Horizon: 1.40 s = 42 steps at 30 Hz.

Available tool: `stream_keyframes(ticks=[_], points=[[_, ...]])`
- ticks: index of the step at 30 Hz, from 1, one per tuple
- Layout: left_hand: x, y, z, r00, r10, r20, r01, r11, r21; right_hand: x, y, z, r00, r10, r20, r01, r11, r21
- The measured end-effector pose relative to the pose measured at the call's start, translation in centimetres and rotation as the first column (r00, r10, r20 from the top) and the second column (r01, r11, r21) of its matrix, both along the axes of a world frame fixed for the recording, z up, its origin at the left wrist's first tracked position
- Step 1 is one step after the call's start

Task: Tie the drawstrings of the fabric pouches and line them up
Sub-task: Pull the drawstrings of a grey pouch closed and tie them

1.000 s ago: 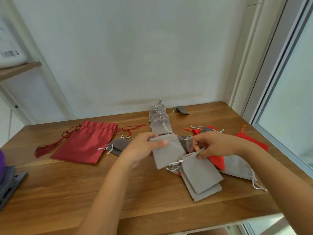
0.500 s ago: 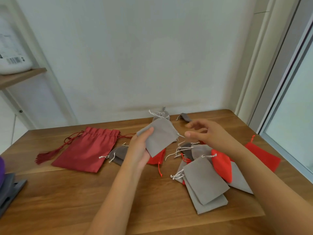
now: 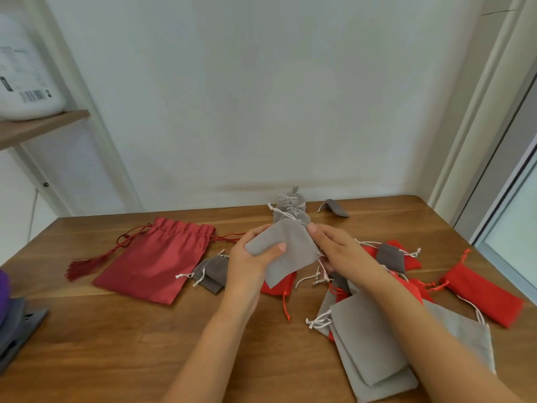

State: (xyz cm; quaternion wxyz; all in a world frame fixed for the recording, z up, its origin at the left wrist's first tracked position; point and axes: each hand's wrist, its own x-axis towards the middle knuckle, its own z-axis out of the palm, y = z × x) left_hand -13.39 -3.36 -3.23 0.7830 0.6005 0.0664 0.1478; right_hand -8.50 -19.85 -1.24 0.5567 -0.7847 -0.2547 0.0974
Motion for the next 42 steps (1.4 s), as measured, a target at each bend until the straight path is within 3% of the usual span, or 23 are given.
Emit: stream_keyframes(ticks=[3,8,12,17,24,28,32,35,42], points=[[-0.1,-0.3,0.0,1.0,0.028,0.011,-0.028,0.999,-0.026,-0.1,-0.3,-0.2,0.993,0.114,0.015,-0.113,0.992,-0.057],[-0.2,-1.1,-0.1,0.999,-0.027,-0.037,0.023,0.995,-0.099,-0.2,-1.3,-1.4,0.993,0.112,0.047,-0.109,0.992,-0.06],[-0.7,-0.9,0.5,0.988,-0.148,-0.032,0.15,0.987,0.059,-0.5,-1.5,-1.5,0.989,0.083,-0.123,-0.081,0.996,0.025],[-1.8,0.6,2.1,0.966,-0.257,-0.03,0.249,0.895,0.371,-0.5,-1.4,-1.6,0.966,0.015,-0.258,-0.021,1.0,-0.022],[-1.9,1.3,2.3,0.987,-0.157,0.039,0.127,0.901,0.415,-1.2,-1.2,-1.0,0.986,0.072,-0.152,-0.098,0.981,-0.169],[-1.6,1.3,1.6,0.997,-0.076,0.021,0.066,0.946,0.318,-1.7,-0.7,-1.1,0.991,0.114,-0.075,-0.126,0.975,-0.185],[-1.3,1.2,1.7,0.996,-0.088,0.032,0.086,0.996,0.038,-1.7,-0.6,-1.0,0.975,0.168,-0.146,-0.181,0.981,-0.077],[-1.2,1.1,2.0,0.995,-0.093,0.042,0.099,0.984,-0.149,-1.5,-1.3,-0.7,0.966,0.202,-0.165,-0.206,0.978,-0.011],[-1.0,1.2,2.1,1.0,-0.017,0.016,0.02,0.971,-0.24,-0.4,-2.6,-1.1,0.964,0.232,-0.132,-0.238,0.971,-0.028]])
